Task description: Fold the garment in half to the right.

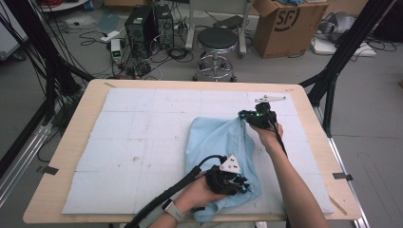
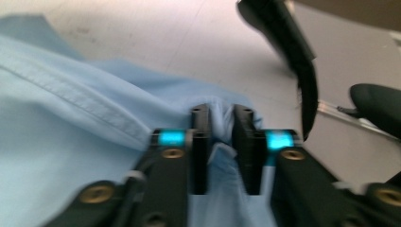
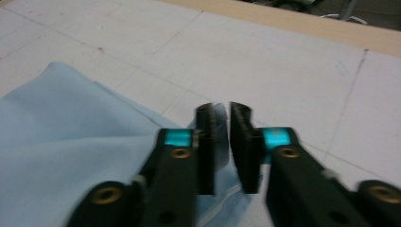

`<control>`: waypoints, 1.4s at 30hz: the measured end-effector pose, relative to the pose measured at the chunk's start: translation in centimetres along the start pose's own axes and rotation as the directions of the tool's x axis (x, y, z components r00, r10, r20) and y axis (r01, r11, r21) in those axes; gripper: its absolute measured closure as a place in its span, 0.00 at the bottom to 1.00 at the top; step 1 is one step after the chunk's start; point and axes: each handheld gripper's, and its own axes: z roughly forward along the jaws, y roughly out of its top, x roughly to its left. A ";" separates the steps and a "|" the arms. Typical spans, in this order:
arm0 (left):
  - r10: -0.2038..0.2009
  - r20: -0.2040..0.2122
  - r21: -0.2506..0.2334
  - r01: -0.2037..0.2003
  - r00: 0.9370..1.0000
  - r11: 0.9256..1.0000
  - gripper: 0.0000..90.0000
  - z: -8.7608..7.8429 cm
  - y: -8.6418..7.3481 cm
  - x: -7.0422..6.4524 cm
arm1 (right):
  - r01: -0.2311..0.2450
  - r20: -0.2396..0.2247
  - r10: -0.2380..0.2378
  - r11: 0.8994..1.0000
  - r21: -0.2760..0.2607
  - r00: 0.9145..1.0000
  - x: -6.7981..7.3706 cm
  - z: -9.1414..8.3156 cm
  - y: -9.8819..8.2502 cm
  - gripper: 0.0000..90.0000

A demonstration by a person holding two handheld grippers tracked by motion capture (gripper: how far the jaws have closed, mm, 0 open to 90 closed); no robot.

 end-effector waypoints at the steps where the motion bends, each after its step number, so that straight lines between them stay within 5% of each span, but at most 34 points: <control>1: 0.005 -0.001 -0.006 -0.005 1.000 1.000 0.70 -0.2 0.0 0.0 | -0.006 -0.006 0.006 1.000 -0.007 1.000 -0.1 -0.2 0.1 0.78; 6: 0.046 -0.042 -0.076 -0.049 0.998 0.996 0.54 -1.7 0.2 -0.1 | -0.068 -0.035 0.065 0.994 -0.082 0.997 -0.1 -1.8 0.7 0.61; 9: 0.064 -0.057 -0.130 -0.071 0.996 0.989 0.46 -3.1 0.2 0.0 | -0.049 -0.036 0.046 0.995 -0.091 0.998 0.5 -2.4 1.1 0.56; 12: 0.055 -0.054 -0.172 -0.064 0.997 0.983 0.36 -4.6 0.2 0.3 | -0.013 -0.038 0.010 0.997 -0.079 0.999 1.5 -2.5 1.4 0.60; 18: 0.096 -0.067 -0.227 -0.109 0.993 0.968 0.22 -7.9 -0.8 0.6 | 0.097 -0.073 -0.098 0.995 -0.018 0.993 3.5 -1.6 1.4 0.99; 22: 0.074 -0.082 -0.275 -0.094 0.994 0.957 0.14 -10.1 -1.7 1.2 | 0.138 -0.085 -0.136 0.990 0.023 0.987 4.4 -0.8 1.3 1.00; 24: 0.039 -0.088 -0.273 -0.061 0.995 0.960 0.07 -11.1 -2.0 1.7 | 0.130 -0.084 -0.126 0.990 0.045 0.988 4.3 -0.4 1.1 1.00; 25: 0.030 -0.097 -0.291 -0.057 0.995 0.955 0.05 -11.7 -2.3 1.9 | 0.119 -0.082 -0.114 0.991 0.058 0.990 4.2 -0.2 1.0 1.00; 32: -0.013 -0.162 -0.358 -0.046 0.987 0.933 0.05 -15.0 -4.0 3.5 | 0.095 -0.060 -0.088 0.988 0.123 0.994 3.5 0.5 0.2 1.00; 39: -0.039 -0.259 -0.417 -0.075 0.965 0.906 0.05 -17.6 -5.3 4.5 | 0.091 -0.006 -0.092 0.976 0.198 0.996 2.2 0.9 -1.3 1.00; 42: -0.066 -0.286 -0.428 -0.066 0.956 0.901 0.05 -18.7 -6.1 5.0 | 0.082 0.017 -0.088 0.971 0.225 0.996 1.4 0.8 -2.1 1.00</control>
